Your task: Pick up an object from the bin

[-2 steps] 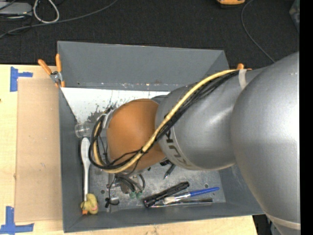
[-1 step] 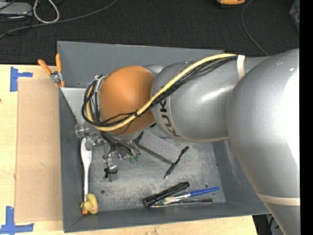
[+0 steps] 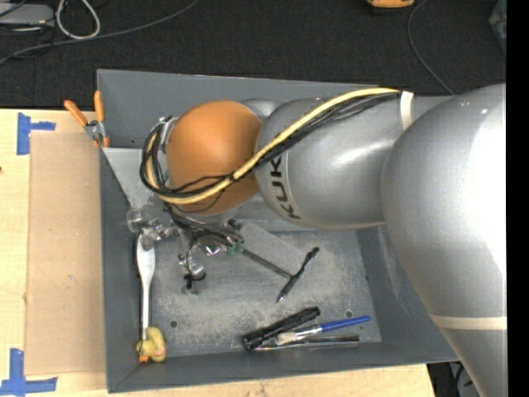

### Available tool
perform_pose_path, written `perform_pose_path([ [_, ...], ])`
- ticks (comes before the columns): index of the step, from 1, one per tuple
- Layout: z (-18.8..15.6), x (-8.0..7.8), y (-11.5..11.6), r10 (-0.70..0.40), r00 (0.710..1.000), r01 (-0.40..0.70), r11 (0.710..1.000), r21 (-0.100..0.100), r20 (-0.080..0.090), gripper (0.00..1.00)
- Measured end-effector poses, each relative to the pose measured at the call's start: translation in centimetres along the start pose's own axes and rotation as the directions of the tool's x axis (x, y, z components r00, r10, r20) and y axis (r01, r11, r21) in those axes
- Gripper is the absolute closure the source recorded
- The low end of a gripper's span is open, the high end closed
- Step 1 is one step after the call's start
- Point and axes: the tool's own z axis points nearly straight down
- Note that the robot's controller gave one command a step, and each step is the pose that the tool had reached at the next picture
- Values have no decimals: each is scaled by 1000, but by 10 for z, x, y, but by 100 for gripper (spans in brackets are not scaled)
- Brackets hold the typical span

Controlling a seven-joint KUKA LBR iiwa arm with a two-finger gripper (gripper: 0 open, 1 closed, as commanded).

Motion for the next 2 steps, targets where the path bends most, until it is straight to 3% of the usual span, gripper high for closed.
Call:
perform_pose_path([
  [1,61,-35,-18,-345,938,345,938,7,13,0],
  [2,63,-27,-13,-492,871,492,871,2,8,100],
])
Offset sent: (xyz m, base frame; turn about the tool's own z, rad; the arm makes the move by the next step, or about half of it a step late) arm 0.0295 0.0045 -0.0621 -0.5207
